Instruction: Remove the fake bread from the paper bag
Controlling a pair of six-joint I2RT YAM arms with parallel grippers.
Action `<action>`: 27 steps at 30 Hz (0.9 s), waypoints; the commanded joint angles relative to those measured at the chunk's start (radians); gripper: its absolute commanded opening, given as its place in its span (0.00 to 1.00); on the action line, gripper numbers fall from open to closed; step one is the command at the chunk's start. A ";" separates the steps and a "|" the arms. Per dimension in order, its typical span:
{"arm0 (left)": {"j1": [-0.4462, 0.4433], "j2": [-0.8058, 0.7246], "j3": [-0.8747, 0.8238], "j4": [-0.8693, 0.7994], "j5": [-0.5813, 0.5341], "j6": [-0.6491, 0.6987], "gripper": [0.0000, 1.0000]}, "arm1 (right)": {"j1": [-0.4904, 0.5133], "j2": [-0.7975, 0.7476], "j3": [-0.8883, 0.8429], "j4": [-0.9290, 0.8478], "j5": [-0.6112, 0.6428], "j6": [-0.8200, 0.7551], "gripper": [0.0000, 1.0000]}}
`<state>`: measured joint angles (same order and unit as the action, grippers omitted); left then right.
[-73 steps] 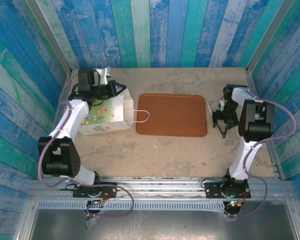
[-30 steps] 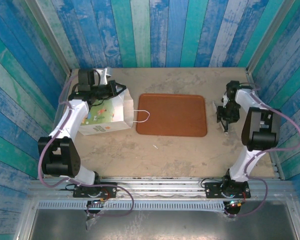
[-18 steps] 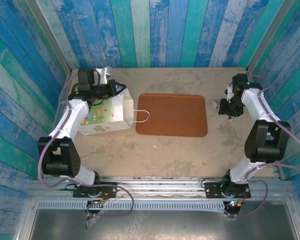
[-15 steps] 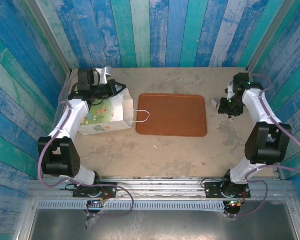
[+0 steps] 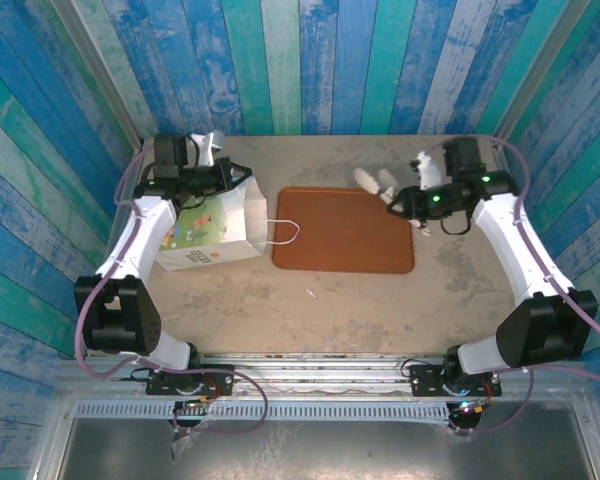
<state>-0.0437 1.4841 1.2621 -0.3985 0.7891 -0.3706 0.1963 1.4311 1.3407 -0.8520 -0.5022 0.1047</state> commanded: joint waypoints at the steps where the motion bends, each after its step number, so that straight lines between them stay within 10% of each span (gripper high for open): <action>1: 0.006 -0.124 0.048 -0.123 -0.005 0.096 0.00 | 0.107 0.000 -0.025 0.097 -0.094 0.012 0.51; 11: 0.007 -0.282 0.032 -0.260 -0.284 0.191 0.00 | 0.392 0.088 -0.051 0.191 -0.136 -0.033 0.50; 27: 0.007 -0.351 -0.051 -0.221 -0.361 0.156 0.00 | 0.580 0.241 0.000 0.274 -0.101 0.020 0.49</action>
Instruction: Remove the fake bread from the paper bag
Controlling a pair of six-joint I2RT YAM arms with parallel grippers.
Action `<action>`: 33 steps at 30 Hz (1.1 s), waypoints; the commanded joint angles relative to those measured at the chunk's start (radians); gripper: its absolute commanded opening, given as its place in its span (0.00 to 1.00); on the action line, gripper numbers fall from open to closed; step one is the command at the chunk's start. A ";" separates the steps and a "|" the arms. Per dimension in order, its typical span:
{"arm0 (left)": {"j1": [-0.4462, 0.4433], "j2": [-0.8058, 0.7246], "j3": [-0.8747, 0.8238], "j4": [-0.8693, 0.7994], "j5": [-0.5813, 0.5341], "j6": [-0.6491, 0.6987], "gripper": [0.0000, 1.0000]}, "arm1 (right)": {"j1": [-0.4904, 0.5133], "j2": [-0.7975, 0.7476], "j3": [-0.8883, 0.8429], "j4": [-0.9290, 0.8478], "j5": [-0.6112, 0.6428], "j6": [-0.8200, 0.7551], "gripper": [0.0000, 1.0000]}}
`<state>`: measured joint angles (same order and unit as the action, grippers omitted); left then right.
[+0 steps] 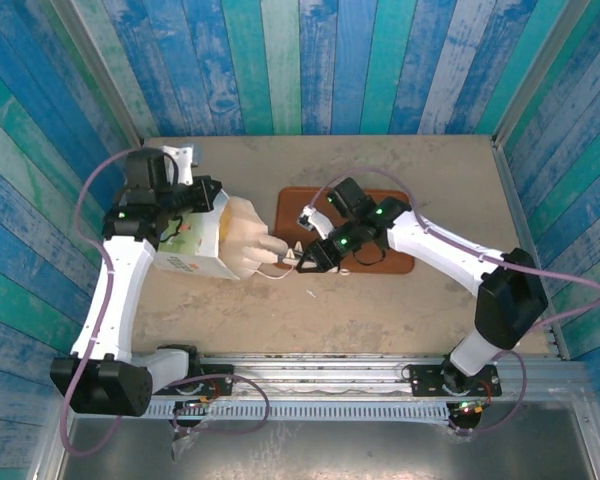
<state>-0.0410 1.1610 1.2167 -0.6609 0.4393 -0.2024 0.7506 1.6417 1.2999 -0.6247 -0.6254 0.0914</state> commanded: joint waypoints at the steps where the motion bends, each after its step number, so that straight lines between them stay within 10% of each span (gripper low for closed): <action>1: 0.005 -0.027 -0.008 0.050 -0.004 -0.018 0.00 | 0.037 0.045 0.057 0.058 0.042 0.057 0.49; 14: 0.004 -0.015 -0.019 0.109 0.049 -0.056 0.00 | 0.137 0.219 0.237 0.246 0.264 0.325 0.48; 33: 0.004 -0.004 -0.032 0.112 0.073 -0.042 0.00 | 0.177 0.383 0.550 0.062 0.467 0.106 0.48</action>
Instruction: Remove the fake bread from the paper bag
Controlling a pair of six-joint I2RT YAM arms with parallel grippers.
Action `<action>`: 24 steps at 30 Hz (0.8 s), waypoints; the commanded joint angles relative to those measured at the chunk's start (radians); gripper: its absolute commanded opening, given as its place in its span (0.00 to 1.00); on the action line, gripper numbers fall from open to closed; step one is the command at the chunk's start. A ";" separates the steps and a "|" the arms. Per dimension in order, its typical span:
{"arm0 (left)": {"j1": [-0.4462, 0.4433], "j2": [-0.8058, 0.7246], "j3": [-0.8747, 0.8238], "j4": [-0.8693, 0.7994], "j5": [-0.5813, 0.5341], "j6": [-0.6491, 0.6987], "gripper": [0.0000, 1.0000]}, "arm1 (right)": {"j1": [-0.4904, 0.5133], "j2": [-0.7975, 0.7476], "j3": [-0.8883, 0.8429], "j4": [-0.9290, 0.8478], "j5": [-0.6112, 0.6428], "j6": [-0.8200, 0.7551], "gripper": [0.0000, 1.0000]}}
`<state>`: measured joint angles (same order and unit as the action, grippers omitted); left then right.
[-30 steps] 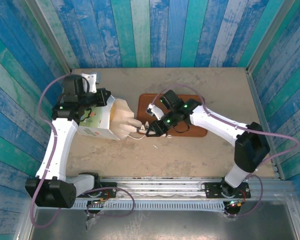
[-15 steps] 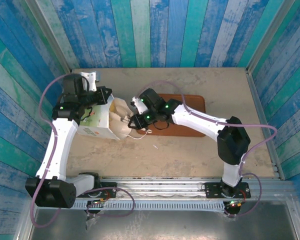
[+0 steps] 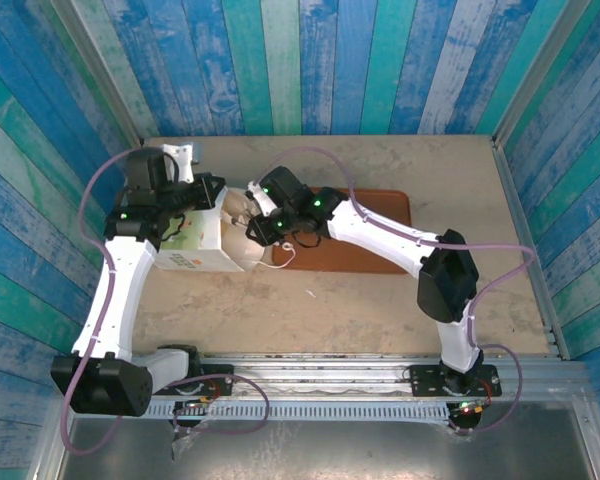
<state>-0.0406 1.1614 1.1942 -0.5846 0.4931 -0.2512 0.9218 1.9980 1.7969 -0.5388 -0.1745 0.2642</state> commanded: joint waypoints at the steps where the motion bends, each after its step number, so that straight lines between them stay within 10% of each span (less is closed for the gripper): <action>1: 0.004 -0.005 -0.011 0.037 0.020 0.007 0.00 | 0.006 0.036 0.065 -0.032 0.011 -0.075 0.48; 13: 0.004 0.003 -0.011 0.053 0.002 -0.006 0.00 | 0.004 0.106 0.179 -0.160 0.022 -0.122 0.38; 24: 0.004 0.006 -0.029 0.098 -0.023 -0.045 0.00 | -0.002 -0.088 -0.072 -0.176 0.004 -0.142 0.28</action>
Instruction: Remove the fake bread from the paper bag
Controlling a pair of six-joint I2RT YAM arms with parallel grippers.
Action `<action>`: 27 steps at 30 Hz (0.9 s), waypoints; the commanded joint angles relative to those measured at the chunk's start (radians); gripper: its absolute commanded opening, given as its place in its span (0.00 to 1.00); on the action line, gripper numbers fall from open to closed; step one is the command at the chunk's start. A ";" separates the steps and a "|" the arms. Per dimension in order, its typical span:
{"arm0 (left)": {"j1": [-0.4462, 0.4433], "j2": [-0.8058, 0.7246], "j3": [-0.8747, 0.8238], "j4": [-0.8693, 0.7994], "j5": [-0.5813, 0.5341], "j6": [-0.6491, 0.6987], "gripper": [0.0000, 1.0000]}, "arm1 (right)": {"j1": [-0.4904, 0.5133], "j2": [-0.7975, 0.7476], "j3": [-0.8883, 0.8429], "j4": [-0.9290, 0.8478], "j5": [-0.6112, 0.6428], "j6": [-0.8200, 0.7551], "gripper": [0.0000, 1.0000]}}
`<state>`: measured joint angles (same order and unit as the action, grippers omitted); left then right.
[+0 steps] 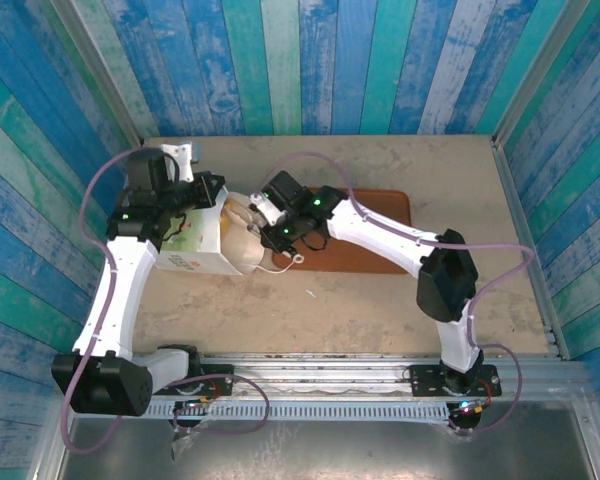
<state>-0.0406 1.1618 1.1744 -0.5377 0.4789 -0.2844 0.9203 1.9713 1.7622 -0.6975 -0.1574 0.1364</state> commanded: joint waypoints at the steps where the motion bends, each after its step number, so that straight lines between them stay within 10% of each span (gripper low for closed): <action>1: 0.004 0.007 -0.012 0.054 -0.007 -0.015 0.00 | -0.001 -0.077 -0.058 -0.017 -0.024 -0.014 0.28; 27: 0.004 0.020 -0.018 0.063 0.049 -0.026 0.00 | -0.006 -0.118 -0.106 -0.224 0.008 -0.160 0.46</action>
<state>-0.0410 1.1667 1.1542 -0.5011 0.5018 -0.3122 0.9188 1.8538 1.6058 -0.8944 -0.1753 0.0166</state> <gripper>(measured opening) 0.040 0.454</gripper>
